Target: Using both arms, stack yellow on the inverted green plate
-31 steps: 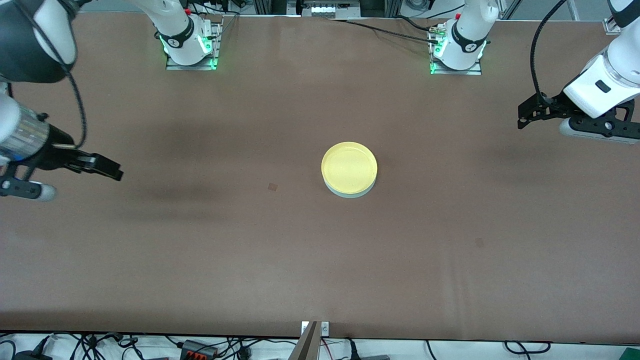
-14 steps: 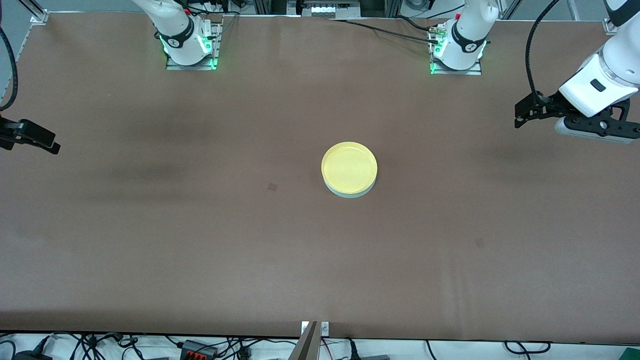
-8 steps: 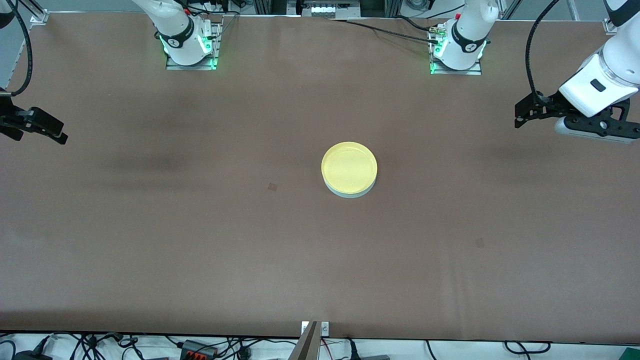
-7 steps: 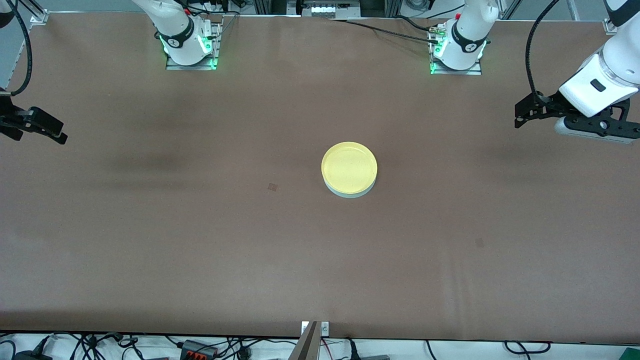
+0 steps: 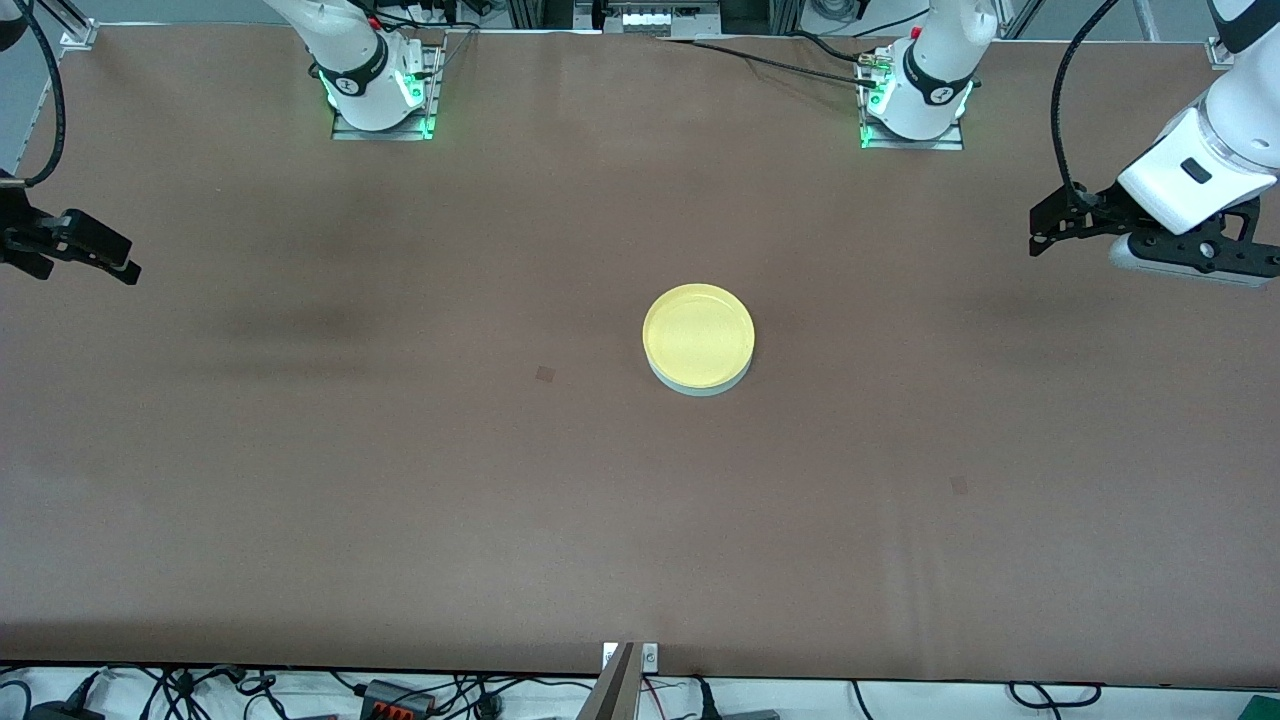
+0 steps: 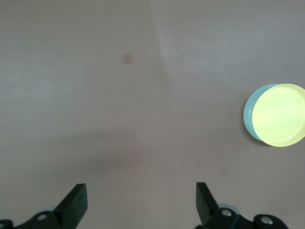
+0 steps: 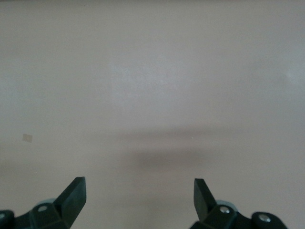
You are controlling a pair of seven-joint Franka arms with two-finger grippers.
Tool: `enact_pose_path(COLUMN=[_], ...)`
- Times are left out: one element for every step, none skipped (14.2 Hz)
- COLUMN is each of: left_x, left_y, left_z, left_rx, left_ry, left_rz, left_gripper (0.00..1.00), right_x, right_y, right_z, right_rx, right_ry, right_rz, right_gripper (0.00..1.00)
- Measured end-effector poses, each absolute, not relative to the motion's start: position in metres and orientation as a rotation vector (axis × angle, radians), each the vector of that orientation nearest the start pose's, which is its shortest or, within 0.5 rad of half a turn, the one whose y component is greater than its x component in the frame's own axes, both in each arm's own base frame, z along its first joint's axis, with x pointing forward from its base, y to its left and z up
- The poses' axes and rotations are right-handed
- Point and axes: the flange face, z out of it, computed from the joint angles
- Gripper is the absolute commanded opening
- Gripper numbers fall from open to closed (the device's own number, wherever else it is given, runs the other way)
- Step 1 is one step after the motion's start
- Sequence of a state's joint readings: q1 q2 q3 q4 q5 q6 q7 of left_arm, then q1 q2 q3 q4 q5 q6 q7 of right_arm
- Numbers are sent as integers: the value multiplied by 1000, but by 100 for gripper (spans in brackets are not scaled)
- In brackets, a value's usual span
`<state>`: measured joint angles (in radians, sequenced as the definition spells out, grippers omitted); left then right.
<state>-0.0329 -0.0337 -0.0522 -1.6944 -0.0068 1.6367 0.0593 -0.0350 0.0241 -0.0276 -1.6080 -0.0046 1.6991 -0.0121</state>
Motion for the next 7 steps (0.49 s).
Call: enact_pose_path(left_x=[545,545,545,545,545,545,545], left_y=[-48,-48,-47,-47,-47,-47,-47], left_z=[590,590,590,590,590,590,590], left_rx=[-3138,-3138,-3138,-3138,-3138,-3138,-3138], left_ry=[226,226,226,226,226,226,226], left_rz=[38,38,38,38,38,38,38], left_gripper=[100,100,100,100,100,100,100], right_x=[571,570,569,569,568,567,566], right_y=[-36,-36,-36,-36,-37,-38,-38], right_z=[607,609,611,611,611,611,611], right_rx=[-3147,-3147,-3147,-3147,-3147,-3147,-3148], right_ry=[76,73,72,72,73,75,76], right_rz=[-109,-114,-118,-118,-113,-104,-94], right_gripper=[100,100,100,100,100,100,100])
